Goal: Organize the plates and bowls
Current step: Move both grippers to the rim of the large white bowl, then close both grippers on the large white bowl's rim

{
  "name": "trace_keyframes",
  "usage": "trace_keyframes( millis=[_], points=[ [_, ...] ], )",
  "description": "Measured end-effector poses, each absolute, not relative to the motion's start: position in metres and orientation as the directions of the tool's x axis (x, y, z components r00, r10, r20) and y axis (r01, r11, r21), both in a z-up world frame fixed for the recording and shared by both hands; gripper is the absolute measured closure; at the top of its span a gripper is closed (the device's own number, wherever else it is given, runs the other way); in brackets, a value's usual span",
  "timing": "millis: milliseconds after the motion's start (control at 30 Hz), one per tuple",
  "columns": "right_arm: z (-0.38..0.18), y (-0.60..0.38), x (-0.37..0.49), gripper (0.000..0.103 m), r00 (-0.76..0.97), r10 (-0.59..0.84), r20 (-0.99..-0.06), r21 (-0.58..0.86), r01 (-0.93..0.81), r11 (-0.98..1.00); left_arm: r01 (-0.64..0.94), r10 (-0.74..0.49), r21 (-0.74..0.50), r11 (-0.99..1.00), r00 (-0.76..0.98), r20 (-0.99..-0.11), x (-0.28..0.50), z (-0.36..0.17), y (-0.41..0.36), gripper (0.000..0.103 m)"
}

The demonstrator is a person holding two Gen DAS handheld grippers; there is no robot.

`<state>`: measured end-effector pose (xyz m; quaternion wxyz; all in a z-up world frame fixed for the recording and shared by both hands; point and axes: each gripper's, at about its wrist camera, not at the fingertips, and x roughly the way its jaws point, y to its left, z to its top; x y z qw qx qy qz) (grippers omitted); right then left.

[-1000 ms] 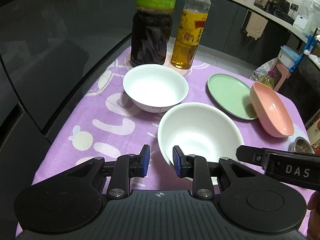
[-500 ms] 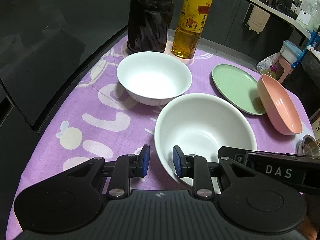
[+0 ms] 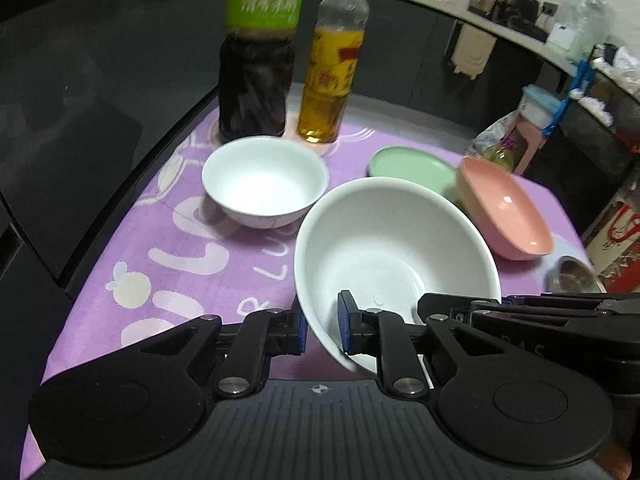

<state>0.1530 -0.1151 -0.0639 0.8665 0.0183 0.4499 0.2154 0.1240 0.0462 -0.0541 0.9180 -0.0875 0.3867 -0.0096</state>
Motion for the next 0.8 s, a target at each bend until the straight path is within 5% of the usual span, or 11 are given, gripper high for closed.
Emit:
trace_keyframes(
  millis=[800],
  points=[
    [-0.022,-0.140,0.028,0.087,0.607,0.386,-0.694,0.227,-0.324,0.918,0.067,-0.151,-0.154,0.986,0.756,-0.637,0.008,-0.022,0.026,0.088]
  ],
)
